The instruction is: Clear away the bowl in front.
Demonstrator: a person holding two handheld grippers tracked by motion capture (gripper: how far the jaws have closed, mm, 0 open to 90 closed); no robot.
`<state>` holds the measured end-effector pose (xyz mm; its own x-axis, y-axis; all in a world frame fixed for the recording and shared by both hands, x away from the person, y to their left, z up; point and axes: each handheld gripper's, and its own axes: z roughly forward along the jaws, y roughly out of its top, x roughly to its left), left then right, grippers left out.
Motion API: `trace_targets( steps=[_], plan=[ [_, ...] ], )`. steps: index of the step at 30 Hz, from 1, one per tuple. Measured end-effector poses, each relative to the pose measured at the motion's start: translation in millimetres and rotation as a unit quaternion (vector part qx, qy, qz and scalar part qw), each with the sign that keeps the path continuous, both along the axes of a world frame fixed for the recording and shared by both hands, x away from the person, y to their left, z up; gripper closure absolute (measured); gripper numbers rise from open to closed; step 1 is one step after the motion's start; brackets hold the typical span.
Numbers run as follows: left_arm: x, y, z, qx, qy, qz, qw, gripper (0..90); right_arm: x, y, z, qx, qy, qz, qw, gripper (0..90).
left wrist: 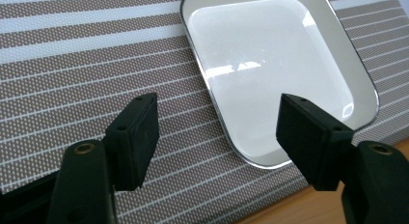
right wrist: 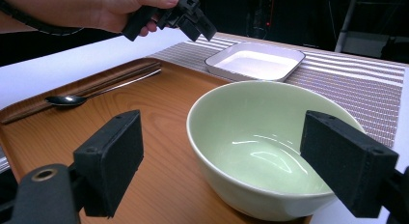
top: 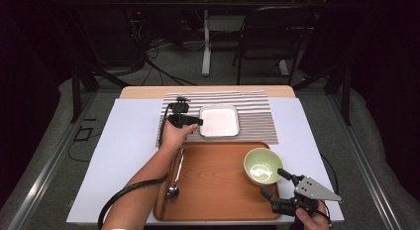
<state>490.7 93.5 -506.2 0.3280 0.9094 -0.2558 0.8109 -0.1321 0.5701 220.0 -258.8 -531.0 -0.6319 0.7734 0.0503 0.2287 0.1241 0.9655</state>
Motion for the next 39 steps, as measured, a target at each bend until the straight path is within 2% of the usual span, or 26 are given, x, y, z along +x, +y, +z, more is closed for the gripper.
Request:
trace_targets(
  steps=[3, 6, 10, 16, 20, 22, 27, 33, 37, 39],
  plan=[
    [5.0, 1.6, -0.5, -0.004, 0.0, 0.015, 0.9999, 43.6, 0.1, 0.0, -0.1, 0.0, 0.0, 0.0, 1.0, 14.7],
    [9.0, 1.3, -1.5, -0.013, -0.001, 0.022, 0.9997, 45.3, 0.2, 0.0, -0.1, 0.0, 0.0, 0.001, 1.0, 14.7],
    [11.7, -1.6, -3.6, -0.011, -0.006, 0.022, 0.9997, 47.1, 0.0, 0.0, -0.1, 0.0, 0.0, 0.001, 1.0, 14.7],
    [14.9, -3.8, -4.4, -0.017, 0.002, 0.024, 0.9996, 49.2, -0.1, 0.1, -0.1, -0.002, -0.002, 0.002, 1.0, 14.7],
    [18.1, -2.7, -4.9, -0.024, -0.002, 0.023, 0.9995, 49.6, 0.1, 0.0, -0.1, -0.002, -0.001, 0.002, 1.0, 14.6],
    [19.5, -2.2, -5.4, -0.03, 0.004, 0.023, 0.9993, 51.4, 0.1, 0.1, -0.1, -0.002, -0.001, 0.002, 1.0, 14.7],
    [23.1, -2.3, -6.1, -0.026, 0.012, 0.026, 0.9992, 51.6, 0.1, 0.0, -0.1, -0.002, 0.0, 0.002, 1.0, 14.6],
    [27.6, -2.9, -6.2, -0.038, 0.027, 0.032, 0.9984, 52.3, 0.0, 0.1, 0.0, -0.001, 0.0, 0.001, 1.0, 14.6],
    [30.0, -3.1, -6.4, -0.048, 0.037, 0.039, 0.9974, 54.0, 0.1, 0.3, -0.1, -0.002, -0.001, 0.002, 1.0, 14.7],
    [31.8, -3.8, -7.8, -0.055, 0.051, 0.043, 0.9963, 55.4, 0.0, 0.2, 0.0, -0.001, 0.001, 0.001, 1.0, 14.7]
  ],
)
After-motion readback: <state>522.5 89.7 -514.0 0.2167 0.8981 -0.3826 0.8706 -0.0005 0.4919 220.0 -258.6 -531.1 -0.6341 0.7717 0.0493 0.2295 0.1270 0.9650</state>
